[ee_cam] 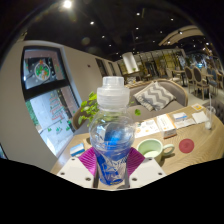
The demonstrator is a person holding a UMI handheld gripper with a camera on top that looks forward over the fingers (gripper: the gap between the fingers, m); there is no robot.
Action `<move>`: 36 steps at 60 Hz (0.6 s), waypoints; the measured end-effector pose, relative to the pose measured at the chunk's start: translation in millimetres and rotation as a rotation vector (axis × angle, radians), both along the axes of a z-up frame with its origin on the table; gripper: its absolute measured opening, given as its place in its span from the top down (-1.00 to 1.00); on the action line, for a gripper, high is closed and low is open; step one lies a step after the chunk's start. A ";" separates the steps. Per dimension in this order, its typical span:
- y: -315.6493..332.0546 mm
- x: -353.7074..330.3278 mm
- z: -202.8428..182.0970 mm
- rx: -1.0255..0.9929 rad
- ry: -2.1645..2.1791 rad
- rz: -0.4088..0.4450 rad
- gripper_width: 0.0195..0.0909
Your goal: Pour water
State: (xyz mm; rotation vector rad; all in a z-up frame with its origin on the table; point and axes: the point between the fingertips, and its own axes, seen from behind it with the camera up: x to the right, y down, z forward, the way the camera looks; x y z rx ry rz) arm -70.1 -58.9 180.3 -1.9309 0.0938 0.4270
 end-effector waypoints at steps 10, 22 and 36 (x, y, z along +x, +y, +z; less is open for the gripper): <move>42.0 -54.4 69.5 -0.043 0.605 -0.036 0.57; 98.3 -57.8 80.4 -0.110 1.341 -0.113 0.58; 130.6 -43.7 24.5 -0.191 1.731 -0.247 0.59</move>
